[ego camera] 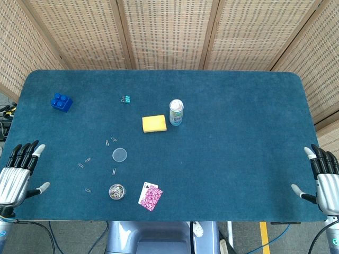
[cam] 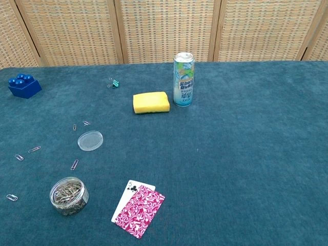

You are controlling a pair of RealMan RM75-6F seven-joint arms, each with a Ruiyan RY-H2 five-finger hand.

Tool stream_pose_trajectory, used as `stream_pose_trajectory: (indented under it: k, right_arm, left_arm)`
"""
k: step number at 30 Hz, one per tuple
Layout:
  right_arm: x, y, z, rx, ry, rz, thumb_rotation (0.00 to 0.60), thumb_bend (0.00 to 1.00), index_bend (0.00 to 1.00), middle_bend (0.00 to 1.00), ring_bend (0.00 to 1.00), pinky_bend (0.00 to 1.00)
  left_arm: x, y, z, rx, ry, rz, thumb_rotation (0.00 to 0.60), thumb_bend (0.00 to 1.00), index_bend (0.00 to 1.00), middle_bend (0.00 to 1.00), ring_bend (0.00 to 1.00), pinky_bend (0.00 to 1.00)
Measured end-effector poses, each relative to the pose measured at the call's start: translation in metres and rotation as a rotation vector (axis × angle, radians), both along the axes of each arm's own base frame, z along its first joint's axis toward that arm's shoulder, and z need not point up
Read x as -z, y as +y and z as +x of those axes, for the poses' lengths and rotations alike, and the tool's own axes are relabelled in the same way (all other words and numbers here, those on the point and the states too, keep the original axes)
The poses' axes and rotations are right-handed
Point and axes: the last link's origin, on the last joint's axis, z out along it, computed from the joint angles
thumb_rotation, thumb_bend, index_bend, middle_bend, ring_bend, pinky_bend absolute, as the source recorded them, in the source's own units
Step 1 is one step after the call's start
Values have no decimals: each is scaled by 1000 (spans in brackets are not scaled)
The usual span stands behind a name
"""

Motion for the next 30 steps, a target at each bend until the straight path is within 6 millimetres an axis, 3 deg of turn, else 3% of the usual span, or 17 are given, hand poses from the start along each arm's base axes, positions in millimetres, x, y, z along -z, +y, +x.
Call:
stream_pose_trajectory:
  k: [11, 18, 23, 30]
  right_arm:
    - [0, 3, 3, -7, 0, -9, 600, 0, 0, 0, 0, 0]
    - [-1, 2, 2, 0, -8, -6, 600, 0, 0, 0, 0, 0]
    - [-2, 2, 2, -1, -16, -5, 600, 0, 0, 0, 0, 0]
    - [-2, 2, 1, 3, -25, 6, 600, 0, 0, 0, 0, 0]
  left_arm:
    - [14, 0, 0, -7, 22, -84, 600, 97, 7, 0, 0, 0]
    - [47, 4, -4, 11, 46, -218, 600, 185, 286, 0, 0, 0]
    - [78, 8, -10, 16, 68, -311, 600, 210, 320, 0, 0, 0]
    - [102, 10, -12, 13, 68, -378, 600, 260, 379, 0, 0, 0]
